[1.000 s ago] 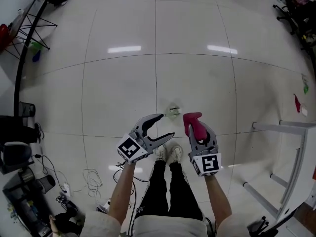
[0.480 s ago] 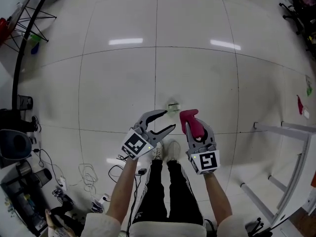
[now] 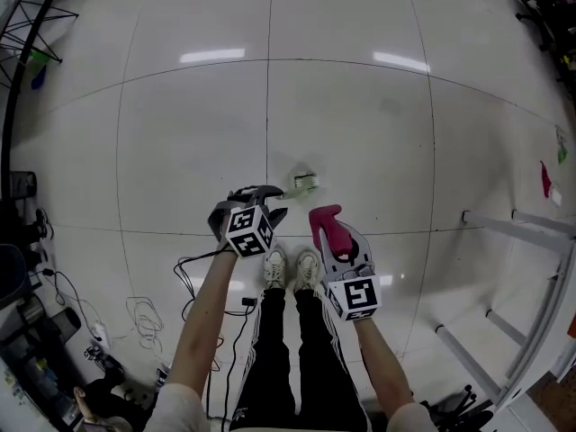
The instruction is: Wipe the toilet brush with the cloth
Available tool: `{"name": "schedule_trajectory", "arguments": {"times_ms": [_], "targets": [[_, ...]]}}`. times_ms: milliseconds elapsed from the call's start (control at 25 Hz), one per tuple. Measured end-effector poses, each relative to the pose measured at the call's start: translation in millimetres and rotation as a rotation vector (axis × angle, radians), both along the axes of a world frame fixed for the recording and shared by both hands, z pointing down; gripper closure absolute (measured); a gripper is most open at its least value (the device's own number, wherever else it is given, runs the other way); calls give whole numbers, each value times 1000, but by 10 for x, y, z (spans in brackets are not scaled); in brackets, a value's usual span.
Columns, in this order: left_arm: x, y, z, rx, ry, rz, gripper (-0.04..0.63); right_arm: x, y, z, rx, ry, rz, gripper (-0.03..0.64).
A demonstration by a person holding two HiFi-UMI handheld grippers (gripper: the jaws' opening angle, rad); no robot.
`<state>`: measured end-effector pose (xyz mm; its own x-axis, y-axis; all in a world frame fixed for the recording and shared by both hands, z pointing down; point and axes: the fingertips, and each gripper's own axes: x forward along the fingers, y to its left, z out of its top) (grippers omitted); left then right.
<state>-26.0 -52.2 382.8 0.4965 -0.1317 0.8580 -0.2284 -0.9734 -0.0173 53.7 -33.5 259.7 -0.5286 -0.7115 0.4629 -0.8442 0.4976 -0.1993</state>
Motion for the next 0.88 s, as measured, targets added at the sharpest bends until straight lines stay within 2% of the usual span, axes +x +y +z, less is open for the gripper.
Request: {"name": "schedule_trajectory", "arguments": {"times_ms": [160,400,560,880], "targets": [[67,-45,252,-33,-62,42,459,-3,32,172,-21,-1,25,548],[92,-75,544,-141,-135,50,459,32,-18,254,-35,-11,46,548],[130,-108,621,-137,-163,43,459,72,-20,308,-50,-12,51,548],[138,-82,816,-148,-239,99,460,122,-48,389,-82,-23,73,548]]}}
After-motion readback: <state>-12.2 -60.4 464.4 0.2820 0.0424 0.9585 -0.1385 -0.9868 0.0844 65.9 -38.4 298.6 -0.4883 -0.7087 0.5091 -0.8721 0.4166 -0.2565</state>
